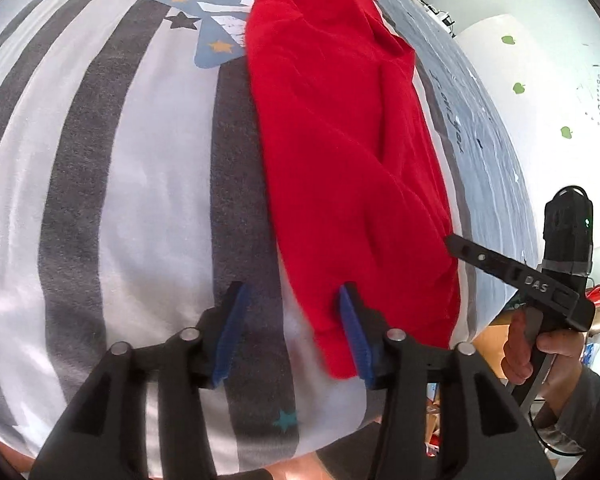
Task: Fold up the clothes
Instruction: 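Close both grippers on the garment hem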
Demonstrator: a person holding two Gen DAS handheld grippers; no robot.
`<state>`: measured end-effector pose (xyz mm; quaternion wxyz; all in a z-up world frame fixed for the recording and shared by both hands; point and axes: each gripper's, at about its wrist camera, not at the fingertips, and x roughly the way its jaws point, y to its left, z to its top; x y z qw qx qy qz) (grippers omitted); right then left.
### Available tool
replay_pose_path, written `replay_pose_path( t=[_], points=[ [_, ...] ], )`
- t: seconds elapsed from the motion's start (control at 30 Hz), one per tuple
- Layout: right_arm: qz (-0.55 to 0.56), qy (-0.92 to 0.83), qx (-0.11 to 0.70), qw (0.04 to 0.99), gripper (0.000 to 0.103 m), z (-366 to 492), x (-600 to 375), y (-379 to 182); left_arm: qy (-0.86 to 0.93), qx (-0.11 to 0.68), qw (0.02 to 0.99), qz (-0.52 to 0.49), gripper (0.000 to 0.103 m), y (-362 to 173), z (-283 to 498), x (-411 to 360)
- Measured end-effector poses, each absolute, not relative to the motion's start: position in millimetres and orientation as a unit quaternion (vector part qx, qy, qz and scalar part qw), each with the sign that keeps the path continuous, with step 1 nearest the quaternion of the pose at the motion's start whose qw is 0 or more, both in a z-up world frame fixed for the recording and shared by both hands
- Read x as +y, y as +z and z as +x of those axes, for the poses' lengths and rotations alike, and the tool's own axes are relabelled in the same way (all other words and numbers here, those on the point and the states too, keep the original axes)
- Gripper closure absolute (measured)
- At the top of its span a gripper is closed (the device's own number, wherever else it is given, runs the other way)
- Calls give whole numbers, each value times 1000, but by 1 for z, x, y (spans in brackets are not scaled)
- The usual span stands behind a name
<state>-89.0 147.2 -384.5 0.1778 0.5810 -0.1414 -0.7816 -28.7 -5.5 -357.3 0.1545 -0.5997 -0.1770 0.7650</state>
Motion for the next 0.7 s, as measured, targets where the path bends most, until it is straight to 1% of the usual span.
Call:
replay_pose_path(
  t=[0.1, 0.17, 0.2, 0.23, 0.3, 0.33, 0.5, 0.63, 0.67, 0.7],
  points=[
    [592, -776, -139, 171, 70, -89, 146, -395, 768, -171, 158, -596, 54, -362, -24, -1],
    [596, -775, -130, 166, 72, -88, 146, -398, 771, -164, 167, -592, 54, -363, -21, 3],
    [595, -776, -124, 166, 80, -87, 145, -398, 769, -161, 177, -592, 64, -362, -21, 6],
    [594, -777, -120, 167, 98, -85, 145, -397, 767, -159, 187, -593, 87, -362, -20, 9],
    [590, -780, -117, 173, 98, -81, 148, -391, 770, -149, 199, -587, 93, -357, -16, 14],
    [584, -782, -123, 179, 99, -77, 151, -384, 775, -142, 202, -582, 95, -352, -14, 16],
    [567, -788, -144, 192, 100, -46, 172, -353, 777, -157, 200, -576, 95, -342, -10, 7],
    [594, -771, -146, 177, 100, -16, 182, -367, 769, -153, 195, -590, 95, -346, -5, 6],
    [600, -768, -145, 170, 100, -13, 182, -375, 766, -154, 194, -593, 93, -347, -4, 3],
    [603, -767, -147, 161, 100, -12, 183, -382, 765, -153, 192, -595, 89, -347, -5, 6]
  ],
)
